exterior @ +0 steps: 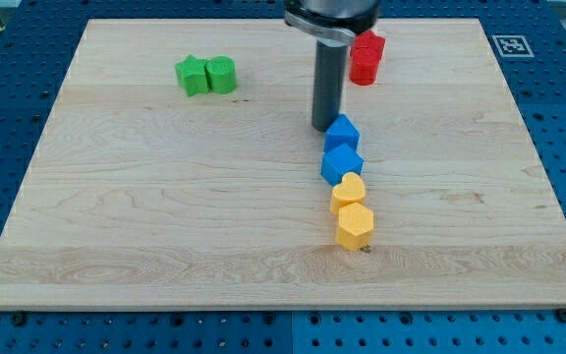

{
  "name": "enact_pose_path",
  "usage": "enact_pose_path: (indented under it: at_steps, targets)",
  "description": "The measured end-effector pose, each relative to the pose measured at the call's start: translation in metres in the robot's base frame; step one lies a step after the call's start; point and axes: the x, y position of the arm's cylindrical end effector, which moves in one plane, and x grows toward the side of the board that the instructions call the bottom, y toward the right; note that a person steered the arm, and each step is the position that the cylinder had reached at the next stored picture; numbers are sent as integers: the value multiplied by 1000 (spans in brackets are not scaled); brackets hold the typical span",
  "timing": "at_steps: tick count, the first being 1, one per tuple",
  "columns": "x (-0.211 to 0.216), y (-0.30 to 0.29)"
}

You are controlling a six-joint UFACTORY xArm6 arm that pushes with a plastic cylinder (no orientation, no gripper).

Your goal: Nudge the blue triangle left a bit

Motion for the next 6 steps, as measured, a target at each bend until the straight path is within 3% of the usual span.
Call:
enact_pose_path:
  at_steps: [2, 3, 4, 5, 6]
  targets:
    - [-15, 3]
    - [-29, 34]
    - [1, 52]
    - [16, 32]
    - [12, 32]
